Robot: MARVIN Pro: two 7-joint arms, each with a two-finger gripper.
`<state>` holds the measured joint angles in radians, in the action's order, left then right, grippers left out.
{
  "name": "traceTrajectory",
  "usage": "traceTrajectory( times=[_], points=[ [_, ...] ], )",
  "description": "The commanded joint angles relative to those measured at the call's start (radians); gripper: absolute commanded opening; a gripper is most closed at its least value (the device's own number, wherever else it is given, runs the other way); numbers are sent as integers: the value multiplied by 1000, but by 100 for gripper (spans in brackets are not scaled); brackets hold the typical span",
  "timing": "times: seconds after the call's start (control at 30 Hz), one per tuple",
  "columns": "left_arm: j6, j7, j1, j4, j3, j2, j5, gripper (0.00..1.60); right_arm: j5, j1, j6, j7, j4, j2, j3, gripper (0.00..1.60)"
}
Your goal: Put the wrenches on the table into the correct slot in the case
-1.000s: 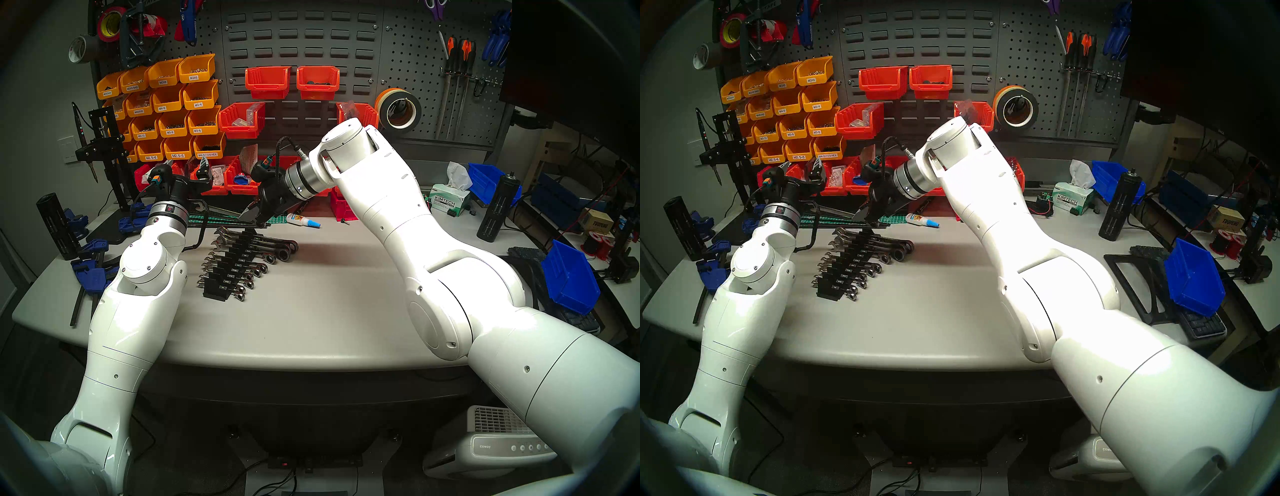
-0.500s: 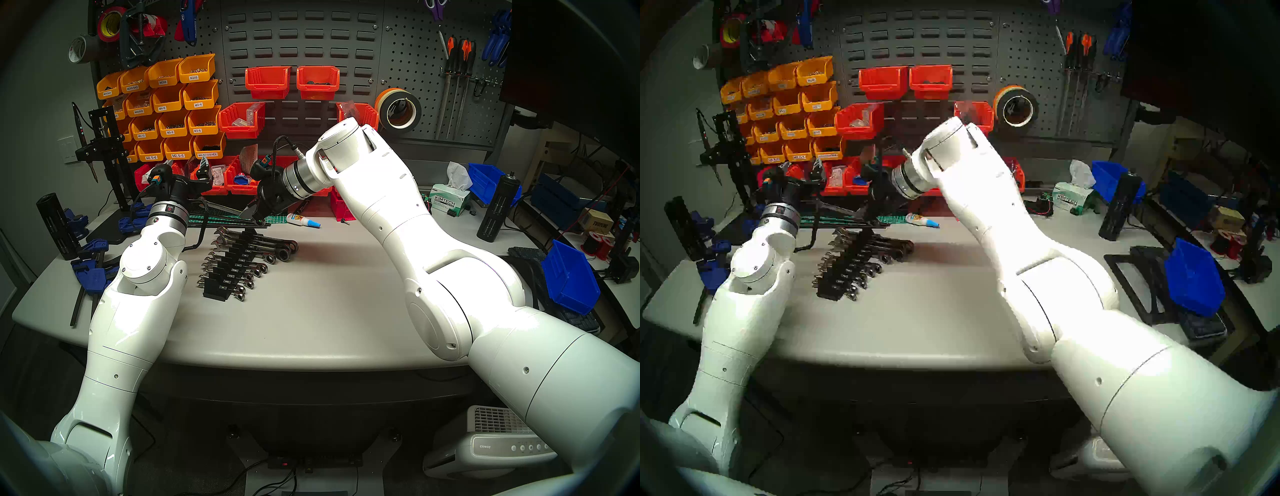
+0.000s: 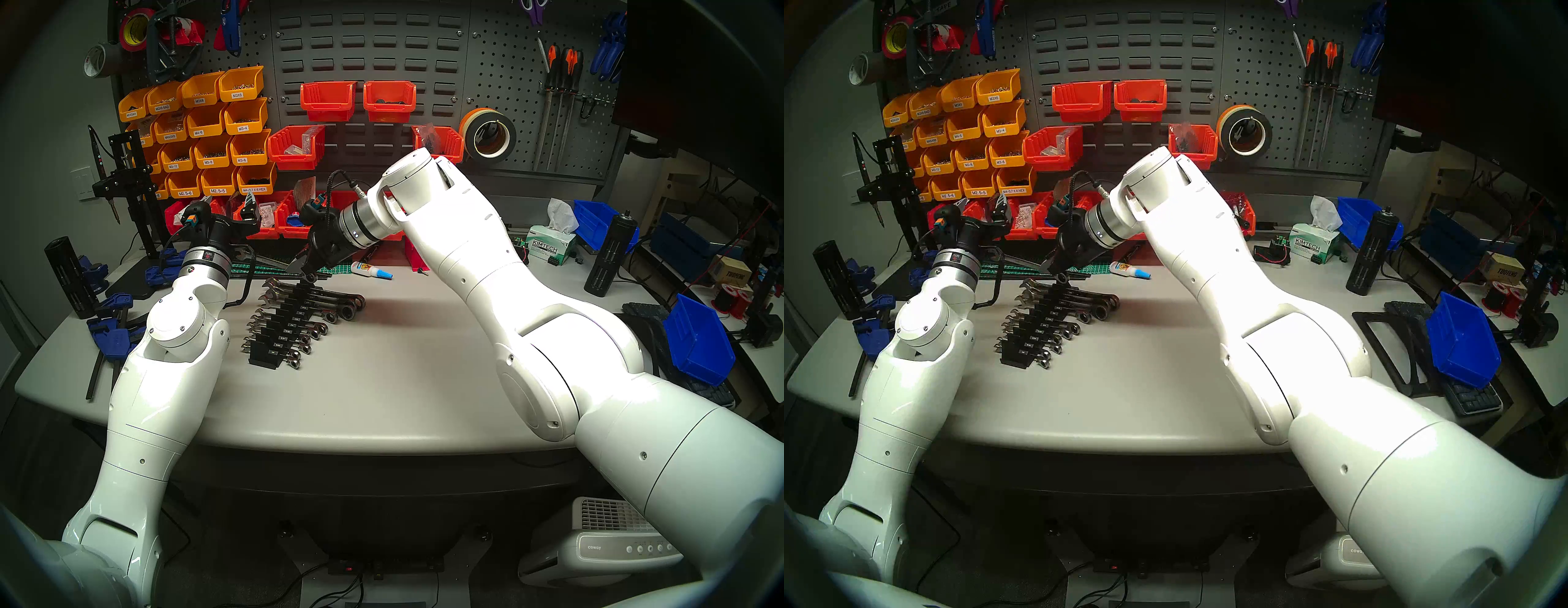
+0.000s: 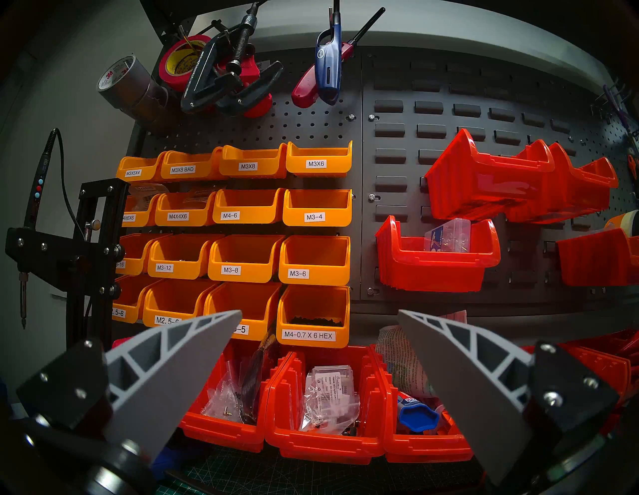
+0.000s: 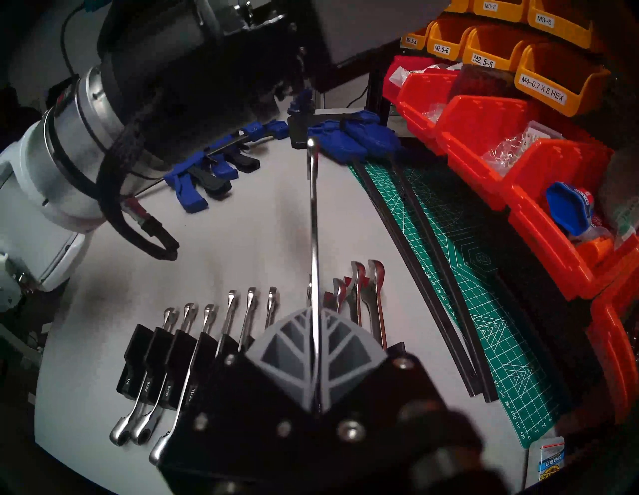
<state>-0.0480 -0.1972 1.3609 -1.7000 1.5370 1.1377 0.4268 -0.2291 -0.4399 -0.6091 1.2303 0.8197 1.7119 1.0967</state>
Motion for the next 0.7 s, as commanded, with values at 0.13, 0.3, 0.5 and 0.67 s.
traceTrajectory(
  times=[0.13,0.3,0.5,0.67],
  points=[
    [-11,0,-32,-28,8,-1,0,160,55,56,-4,99,21,-10,-6,0],
    [-11,0,-32,-28,8,-1,0,160,77,59,-7,87,20,-16,-21,0],
    [-11,0,-32,-28,8,-1,0,160,90,65,-7,95,17,-22,-33,0],
    [-11,0,-32,-28,8,-1,0,160,109,67,-8,81,18,-26,-46,0]
  ],
)
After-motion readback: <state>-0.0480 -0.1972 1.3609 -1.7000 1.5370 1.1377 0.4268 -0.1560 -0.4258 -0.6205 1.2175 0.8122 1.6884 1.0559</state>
